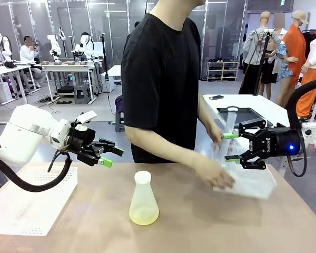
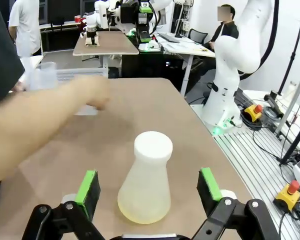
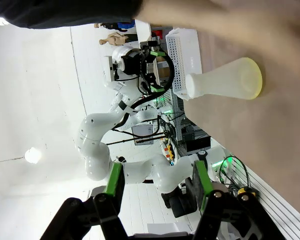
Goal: Prepare the solutions needed for the experiment.
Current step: When the human places the Big flask in the center of the table, pick up the Big flask and place it in the left Organizing basket.
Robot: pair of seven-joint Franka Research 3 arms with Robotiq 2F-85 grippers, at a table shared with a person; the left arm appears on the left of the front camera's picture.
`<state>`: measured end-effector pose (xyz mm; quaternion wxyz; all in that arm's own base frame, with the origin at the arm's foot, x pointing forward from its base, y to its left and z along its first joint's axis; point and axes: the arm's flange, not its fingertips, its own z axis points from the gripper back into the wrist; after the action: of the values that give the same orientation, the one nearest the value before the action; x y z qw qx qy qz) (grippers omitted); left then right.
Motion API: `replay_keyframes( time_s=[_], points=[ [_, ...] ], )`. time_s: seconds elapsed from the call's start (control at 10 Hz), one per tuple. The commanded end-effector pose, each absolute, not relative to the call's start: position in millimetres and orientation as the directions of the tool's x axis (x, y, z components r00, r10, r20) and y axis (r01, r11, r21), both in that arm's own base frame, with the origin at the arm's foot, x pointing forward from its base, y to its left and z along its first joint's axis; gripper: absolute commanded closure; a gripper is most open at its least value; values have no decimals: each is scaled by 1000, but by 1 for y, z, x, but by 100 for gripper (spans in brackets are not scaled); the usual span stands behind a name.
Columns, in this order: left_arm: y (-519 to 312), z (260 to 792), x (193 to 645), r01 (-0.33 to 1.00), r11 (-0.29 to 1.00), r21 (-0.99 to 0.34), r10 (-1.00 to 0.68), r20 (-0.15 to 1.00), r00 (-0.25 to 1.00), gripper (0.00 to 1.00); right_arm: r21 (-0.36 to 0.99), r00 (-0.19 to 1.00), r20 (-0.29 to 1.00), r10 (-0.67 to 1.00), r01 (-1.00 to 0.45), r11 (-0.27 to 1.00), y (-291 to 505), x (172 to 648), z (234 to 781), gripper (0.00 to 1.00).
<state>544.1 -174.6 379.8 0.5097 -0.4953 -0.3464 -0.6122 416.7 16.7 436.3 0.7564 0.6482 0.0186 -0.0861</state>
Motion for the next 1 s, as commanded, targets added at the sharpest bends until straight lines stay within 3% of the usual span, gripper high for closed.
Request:
replay_keyframes(
  time_s=[0.0,0.4,0.9],
  points=[
    [-174,383,543,969,-229,-92,-279,960,25,0,978,985,-137,-105,151,143,17,416,438,30],
    [-178,371,551,965,-249,-87,-275,961,15,0,978,985,-137,-105,151,143,17,416,438,30],
    [-201,330,561,922,-376,-98,-246,969,2,0,978,985,-137,-105,151,143,17,416,438,30]
  ],
)
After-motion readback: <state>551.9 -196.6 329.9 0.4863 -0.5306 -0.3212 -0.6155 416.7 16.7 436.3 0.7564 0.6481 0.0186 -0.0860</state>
